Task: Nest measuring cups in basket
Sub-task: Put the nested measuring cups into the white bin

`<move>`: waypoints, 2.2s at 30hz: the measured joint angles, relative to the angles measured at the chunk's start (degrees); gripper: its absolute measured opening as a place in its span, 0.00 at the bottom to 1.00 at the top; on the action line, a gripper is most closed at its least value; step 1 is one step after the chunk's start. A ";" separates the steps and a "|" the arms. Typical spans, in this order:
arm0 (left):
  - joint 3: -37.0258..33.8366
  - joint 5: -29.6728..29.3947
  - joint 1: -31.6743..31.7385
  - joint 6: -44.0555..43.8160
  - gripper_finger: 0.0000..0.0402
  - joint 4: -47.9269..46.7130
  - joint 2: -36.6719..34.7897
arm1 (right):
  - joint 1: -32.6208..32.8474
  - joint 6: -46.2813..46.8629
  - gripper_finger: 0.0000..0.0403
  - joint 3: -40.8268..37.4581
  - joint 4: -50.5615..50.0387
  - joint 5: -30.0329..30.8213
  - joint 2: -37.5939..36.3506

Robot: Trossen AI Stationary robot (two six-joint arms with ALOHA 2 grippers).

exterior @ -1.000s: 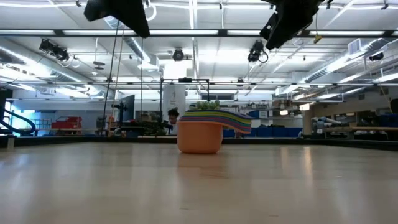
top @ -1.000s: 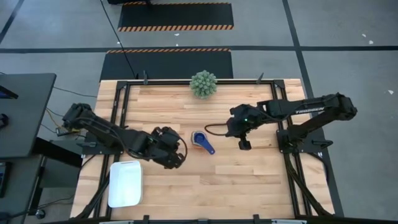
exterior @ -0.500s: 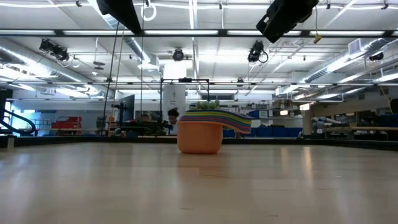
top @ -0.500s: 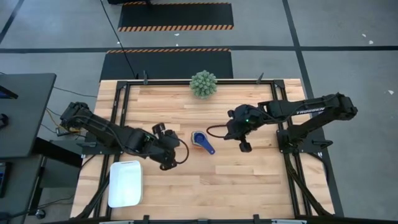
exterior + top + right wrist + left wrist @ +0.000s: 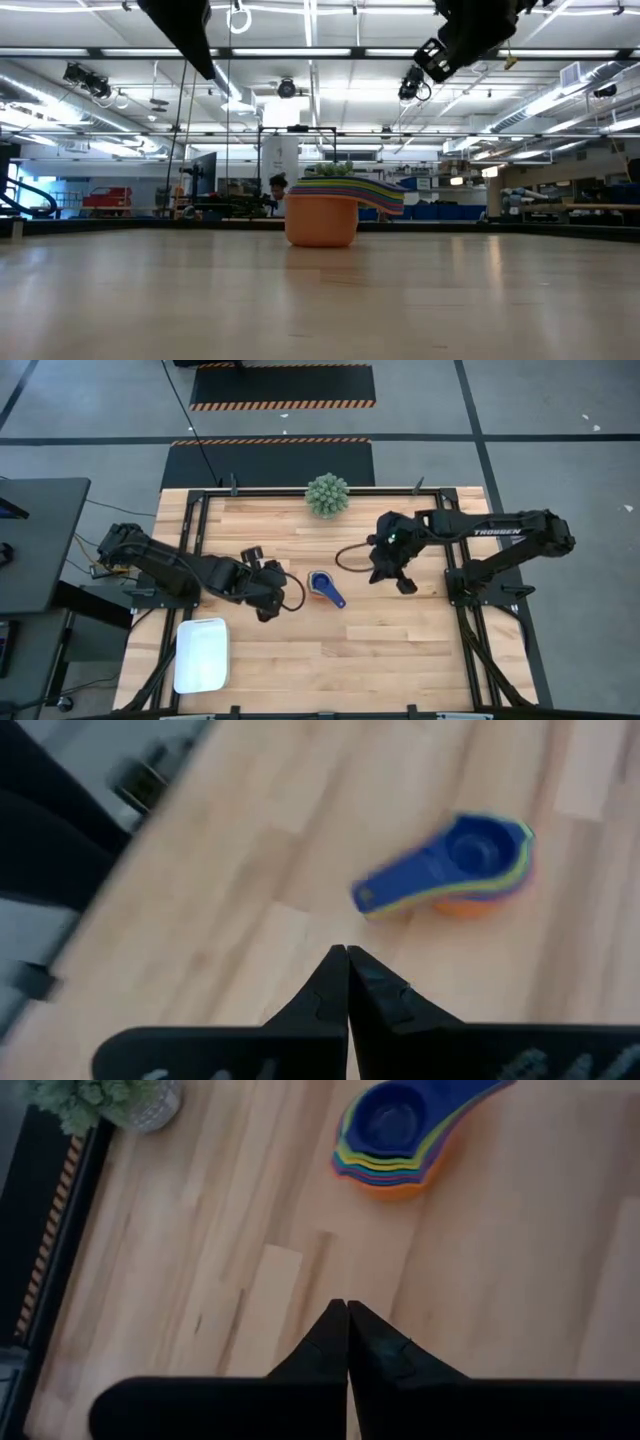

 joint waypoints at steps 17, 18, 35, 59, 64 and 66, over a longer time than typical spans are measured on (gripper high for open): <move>0.00 0.00 4.41 2.78 0.01 -0.05 0.03 | -7.45 5.35 0.01 -10.16 4.84 -3.39 -24.69; 0.00 0.00 4.51 3.09 0.01 -0.06 0.04 | -7.45 6.38 0.01 -11.73 6.58 -2.65 -26.90; 0.00 0.02 6.04 5.02 0.01 -0.01 0.04 | -5.04 10.26 0.00 -33.31 16.98 6.46 -44.60; -0.02 2.62 5.97 4.80 0.01 0.40 0.22 | -4.81 10.21 0.04 -33.83 13.73 8.40 -39.80; -0.02 2.60 5.97 6.48 0.01 0.40 0.22 | -4.81 10.19 0.03 -33.83 13.73 8.39 -39.81; -0.02 2.62 5.88 8.04 0.01 0.47 0.22 | -4.81 10.15 0.03 -33.83 13.73 8.39 -39.80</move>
